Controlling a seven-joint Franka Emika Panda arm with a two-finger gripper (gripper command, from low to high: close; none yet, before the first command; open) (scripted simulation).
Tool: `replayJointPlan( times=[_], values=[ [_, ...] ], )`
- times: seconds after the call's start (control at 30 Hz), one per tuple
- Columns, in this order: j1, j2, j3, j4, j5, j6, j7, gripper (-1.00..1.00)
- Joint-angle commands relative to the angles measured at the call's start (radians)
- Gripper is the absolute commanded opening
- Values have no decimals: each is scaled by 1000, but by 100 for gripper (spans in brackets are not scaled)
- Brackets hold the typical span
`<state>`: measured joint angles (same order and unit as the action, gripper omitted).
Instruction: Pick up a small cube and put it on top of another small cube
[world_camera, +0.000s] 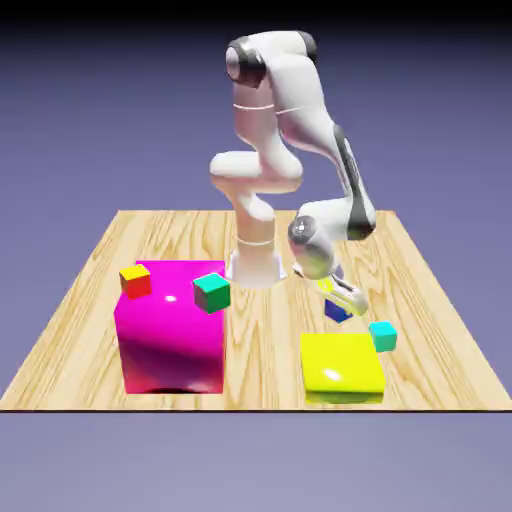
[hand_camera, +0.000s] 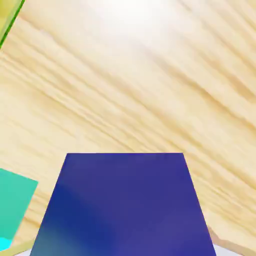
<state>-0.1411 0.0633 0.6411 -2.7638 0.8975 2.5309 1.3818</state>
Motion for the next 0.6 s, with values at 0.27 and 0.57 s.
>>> replayJointPlan(
  times=[0.27,0.57],
  values=[
    [-118,-66,-276,288,-183,-365,175,-100],
    [-289,-147,-558,614,-380,-723,411,-100]
  ],
)
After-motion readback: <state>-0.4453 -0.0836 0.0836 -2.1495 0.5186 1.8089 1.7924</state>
